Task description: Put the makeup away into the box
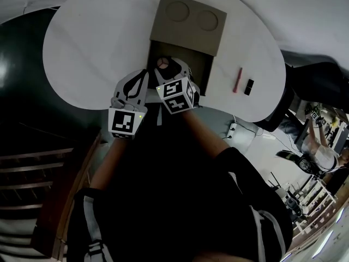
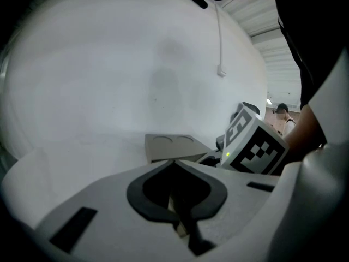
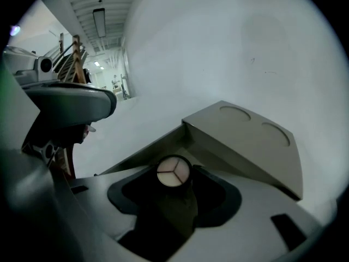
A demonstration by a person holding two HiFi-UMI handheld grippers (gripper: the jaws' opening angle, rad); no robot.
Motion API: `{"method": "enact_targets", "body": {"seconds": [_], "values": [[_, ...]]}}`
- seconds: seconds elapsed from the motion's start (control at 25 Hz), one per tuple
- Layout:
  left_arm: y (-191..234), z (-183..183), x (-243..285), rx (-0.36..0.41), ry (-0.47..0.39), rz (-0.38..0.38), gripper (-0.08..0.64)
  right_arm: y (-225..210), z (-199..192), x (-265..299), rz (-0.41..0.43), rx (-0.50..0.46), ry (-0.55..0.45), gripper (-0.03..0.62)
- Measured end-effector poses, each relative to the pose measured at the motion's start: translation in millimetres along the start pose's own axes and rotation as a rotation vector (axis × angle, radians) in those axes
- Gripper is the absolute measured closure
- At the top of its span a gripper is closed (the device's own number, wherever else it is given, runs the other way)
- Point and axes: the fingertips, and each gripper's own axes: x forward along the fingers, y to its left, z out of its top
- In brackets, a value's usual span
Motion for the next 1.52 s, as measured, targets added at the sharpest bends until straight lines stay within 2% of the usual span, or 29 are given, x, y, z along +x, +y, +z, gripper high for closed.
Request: {"method": "enact_targets", "body": {"seconds": [0.32, 0.48, 0.76, 0.92, 1.0, 1.12, 1.36, 1.52], "values": [[3, 2, 5, 0.01, 0.004, 0.008, 0.557, -1, -7, 9, 0.017, 0.005, 0.032, 0.36], [2, 6, 5, 0.02, -0.001, 0.008, 0.557, -2, -4, 7, 0.03, 0.015, 0.029, 0.319], [-14, 14, 11, 0.034, -0.015, -0.001, 0.557, -12, 15, -28, 0.018, 0.042, -0.077, 0.322], [-34, 28, 19, 0.038, -0.034, -0.026, 0.557, -27, 27, -59, -0.019, 0.054, -0.159, 0.42], [-46, 32, 24, 0.044, -0.036, -0.045, 0.557, -39, 31, -77, -0.058, 0.073, -0.222, 0.489], [-68, 44, 34, 0.082, -0.06, -0.09, 0.557, -59, 33, -105, -0.123, 0.097, -0.306, 0.549], [-108, 57, 48, 0.08, -0.055, -0.16, 0.557, -92, 25, -156, -0.216, 0.146, -0.392, 0.568], [-136, 73, 55, 0.116, -0.09, -0.205, 0.557, -108, 15, -187, -0.268, 0.169, -0.435, 0.568]]}}
